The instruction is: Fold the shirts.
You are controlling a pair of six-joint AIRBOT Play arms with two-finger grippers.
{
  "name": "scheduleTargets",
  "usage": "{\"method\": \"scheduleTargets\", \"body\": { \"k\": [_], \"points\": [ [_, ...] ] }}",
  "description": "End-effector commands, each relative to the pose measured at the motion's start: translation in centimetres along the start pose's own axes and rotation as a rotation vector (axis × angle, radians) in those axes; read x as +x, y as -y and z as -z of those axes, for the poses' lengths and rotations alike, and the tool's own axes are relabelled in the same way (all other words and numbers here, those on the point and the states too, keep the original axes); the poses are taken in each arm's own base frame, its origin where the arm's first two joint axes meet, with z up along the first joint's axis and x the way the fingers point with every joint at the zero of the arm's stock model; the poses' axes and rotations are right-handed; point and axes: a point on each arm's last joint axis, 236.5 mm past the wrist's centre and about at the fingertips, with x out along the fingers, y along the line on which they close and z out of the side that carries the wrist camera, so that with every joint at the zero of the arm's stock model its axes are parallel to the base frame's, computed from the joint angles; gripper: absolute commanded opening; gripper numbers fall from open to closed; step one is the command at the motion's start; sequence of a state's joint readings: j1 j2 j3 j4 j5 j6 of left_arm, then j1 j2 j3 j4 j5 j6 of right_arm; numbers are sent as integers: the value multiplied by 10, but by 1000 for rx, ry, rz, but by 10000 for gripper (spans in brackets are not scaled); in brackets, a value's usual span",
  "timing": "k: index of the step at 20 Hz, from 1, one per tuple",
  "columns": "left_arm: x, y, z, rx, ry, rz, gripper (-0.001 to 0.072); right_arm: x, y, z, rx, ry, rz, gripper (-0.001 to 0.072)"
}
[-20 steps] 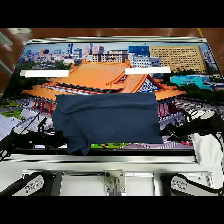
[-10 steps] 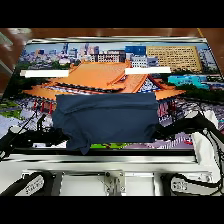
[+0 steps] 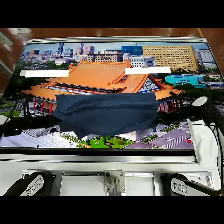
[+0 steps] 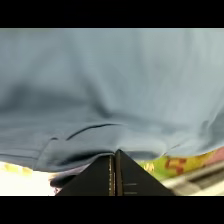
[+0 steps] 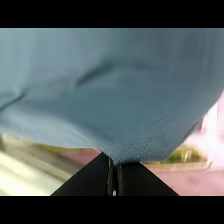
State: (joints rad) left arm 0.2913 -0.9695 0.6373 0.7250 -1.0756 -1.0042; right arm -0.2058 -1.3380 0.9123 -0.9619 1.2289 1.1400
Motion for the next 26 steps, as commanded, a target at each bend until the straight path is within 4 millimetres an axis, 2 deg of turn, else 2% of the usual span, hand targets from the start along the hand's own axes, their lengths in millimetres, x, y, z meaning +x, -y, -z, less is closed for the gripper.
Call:
{"method": "scheduleTargets", "body": {
  "k": [1, 3, 6, 10, 14, 18, 19, 20, 21, 22, 23, 24, 25, 26],
  "points": [
    [-25, 15, -51, 113, 122, -21, 37, -33, -12, -52, -67, 184, 36, 76],
    [-23, 9, -69, 102, 144, -35, 37, -34, -14, -76, -99, 262, 74, 76],
    [-12, -3, -91, 83, 130, -35, 37, -23, -19, -110, -141, 355, 118, 76],
    [7, -23, -131, 64, 122, -34, 37, -5, -7, -149, -109, 419, 157, 76],
    [43, -52, -149, -23, 72, -20, 37, 29, 2, -168, -103, 377, 156, 76],
    [74, -79, -147, -136, 18, -17, 40, 53, 13, -168, -84, 334, 157, 91],
    [78, -81, -145, -184, 7, -14, 116, 54, 14, -168, -83, 331, 157, 108],
    [80, -81, -143, -217, -4, -9, 329, 53, 14, -169, -86, 334, 159, 323],
    [79, -78, -140, -221, -15, -1, 553, 51, 13, -170, -94, 337, 160, 591],
    [77, -74, -138, -214, -35, 12, 613, 46, 14, -170, -117, 329, 175, 626],
    [73, -69, -137, -208, -53, 30, 613, 38, 19, -171, -139, 324, 203, 626],
    [68, -64, -138, -199, -68, 47, 613, 29, 25, -172, -131, 330, 225, 658],
    [62, -58, -138, -188, -85, 64, 610, 21, 32, -171, -74, 335, 216, 705],
    [58, -53, -139, -176, -100, 79, 610, 17, 41, -167, -6, 326, 193, 705]
  ]
}}
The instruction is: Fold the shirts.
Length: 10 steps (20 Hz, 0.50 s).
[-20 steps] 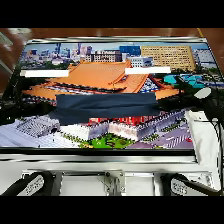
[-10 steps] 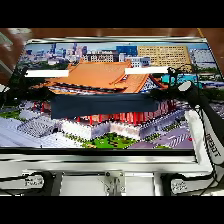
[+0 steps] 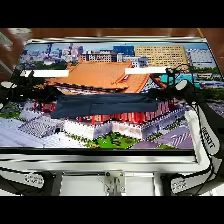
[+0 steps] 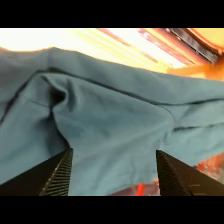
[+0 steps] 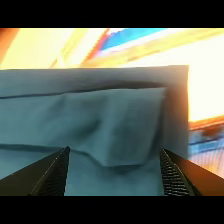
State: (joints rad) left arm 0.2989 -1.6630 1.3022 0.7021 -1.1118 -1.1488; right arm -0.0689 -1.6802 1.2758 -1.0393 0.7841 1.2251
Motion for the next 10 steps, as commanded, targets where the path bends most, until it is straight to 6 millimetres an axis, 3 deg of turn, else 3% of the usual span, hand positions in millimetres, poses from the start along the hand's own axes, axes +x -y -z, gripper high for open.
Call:
{"method": "scheduleTargets", "body": {
  "k": [1, 5, 9, 10],
  "points": [
    [-12, 18, 8, 17, -81, 54, 609, -12, 26, 10, 158, -54, -12, 705],
    [-22, 36, 5, 57, -88, 78, 607, 8, 25, 36, 351, -158, -152, 704],
    [-23, 58, 2, 60, -68, 133, 607, 35, 2, 35, 427, -154, -240, 693],
    [-22, 66, 2, 59, -66, 154, 607, 39, -2, 33, 434, -143, -246, 633]
  ]
}}
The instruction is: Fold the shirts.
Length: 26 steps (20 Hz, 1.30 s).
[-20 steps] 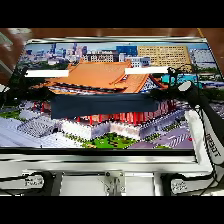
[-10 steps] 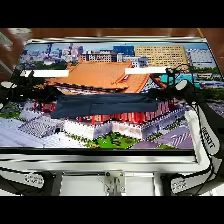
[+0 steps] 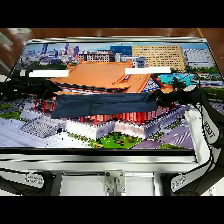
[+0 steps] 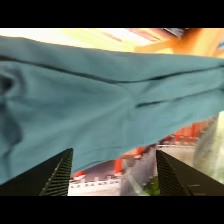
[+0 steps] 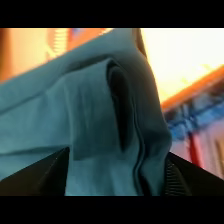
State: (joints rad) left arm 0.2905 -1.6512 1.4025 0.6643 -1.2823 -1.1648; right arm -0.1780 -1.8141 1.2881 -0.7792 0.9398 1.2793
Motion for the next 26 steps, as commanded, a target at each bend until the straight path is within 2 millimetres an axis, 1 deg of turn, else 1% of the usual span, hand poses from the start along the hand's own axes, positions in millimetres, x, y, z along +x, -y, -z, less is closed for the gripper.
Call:
{"method": "scheduleTargets", "body": {
  "k": [1, 2, 3, 4, 5, 6, 8, 9, 10, 12, 14, 16, 18, 21, 23, 24, 25, 26],
  "points": [
    [3, 25, -2, 4, 6, 70, 606, 19, -12, 0, 56, 8, -57, 367],
    [6, 30, -1, 7, 3, 81, 589, 18, -13, -6, 58, 33, -56, 110],
    [10, 36, 1, 12, -5, 88, 585, 14, -19, -10, 56, 51, -69, 76],
    [14, 40, 3, 21, -17, 92, 432, 7, -28, -13, 27, 66, -89, 76],
    [21, 47, 9, 33, -35, 97, 171, -5, -38, -16, -8, 82, -103, 76],
    [30, 55, 15, 49, -57, 102, 37, -19, -51, -17, -40, 94, -118, 76],
    [59, 78, 29, 100, -94, 107, 37, -55, -84, -14, -105, 114, -159, 76],
    [77, 89, 35, 122, -95, 102, 37, -75, -103, -8, -141, 114, -183, 76],
    [97, 100, 44, 144, -94, 94, 36, -93, -120, 1, -161, 105, -207, 76],
    [137, 126, 71, 195, -110, 85, 37, -131, -150, 23, -200, 84, -248, 76],
    [166, 145, 97, 217, -125, 77, 37, -166, -169, 46, -235, 75, -245, 76],
    [191, 156, 124, 187, -145, 64, 38, -197, -179, 68, -261, 81, -214, 76],
    [218, 174, 160, 201, -194, 73, 38, -223, -187, 85, -279, 104, -190, 76],
    [259, 216, 193, 100, -165, 160, 38, -253, -203, 110, -301, 131, -200, 76],
    [278, 238, 221, 73, -199, 212, 37, -268, -208, 118, -313, 159, -194, 76],
    [285, 249, 237, 64, -235, 240, 38, -271, -207, 120, -314, 172, -178, 76],
    [289, 255, 243, 58, -245, 257, 37, -273, -203, 120, -311, 180, -157, 76],
    [290, 257, 237, 49, -221, 260, 37, -272, -200, 121, -308, 173, -146, 76]
  ]
}}
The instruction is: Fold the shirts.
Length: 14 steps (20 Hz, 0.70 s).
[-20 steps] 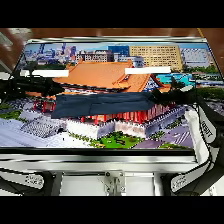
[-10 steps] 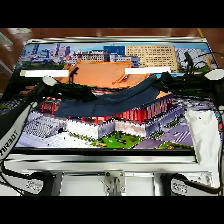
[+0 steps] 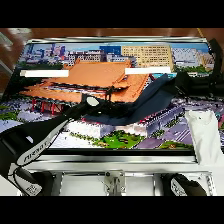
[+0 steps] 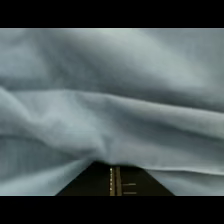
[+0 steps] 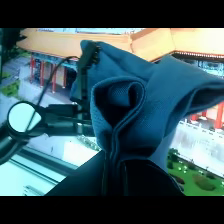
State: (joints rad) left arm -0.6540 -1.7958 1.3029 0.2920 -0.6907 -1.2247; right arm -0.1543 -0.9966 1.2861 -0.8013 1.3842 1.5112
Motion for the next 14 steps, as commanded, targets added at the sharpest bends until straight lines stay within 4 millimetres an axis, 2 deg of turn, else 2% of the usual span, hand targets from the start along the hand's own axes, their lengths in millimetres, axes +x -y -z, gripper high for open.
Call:
{"method": "scheduleTargets", "body": {
  "k": [1, 3, 4, 6, 8, 10, 11, 13, 14],
  "points": [
    [16, 17, -6, -56, 56, 51, 37, -11, 0, 8, 1, 2, 40, 76],
    [-22, 15, -52, -51, 161, 58, 36, 4, -6, 2, -23, 9, 24, 76],
    [-53, 13, -81, -21, 228, 51, 35, 19, -16, -1, -52, 10, 2, 76],
    [-133, 7, -133, 74, 368, -6, 35, 61, -44, -4, -123, 13, -54, 76],
    [-233, 3, -170, 154, 514, -91, 35, 120, -78, -1, -188, 28, -113, 76],
    [-336, 7, -185, 207, 663, -165, 35, 184, -102, 10, -211, 49, -145, 76],
    [-385, 14, -184, 226, 733, -184, 35, 218, -110, 21, -215, 55, -150, 76],
    [-459, 34, -168, 261, 840, -211, 36, 280, -114, 50, -186, 49, -146, 76],
    [-483, 45, -156, 283, 874, -223, 36, 310, -114, 66, -123, 48, -150, 77]
  ]
}}
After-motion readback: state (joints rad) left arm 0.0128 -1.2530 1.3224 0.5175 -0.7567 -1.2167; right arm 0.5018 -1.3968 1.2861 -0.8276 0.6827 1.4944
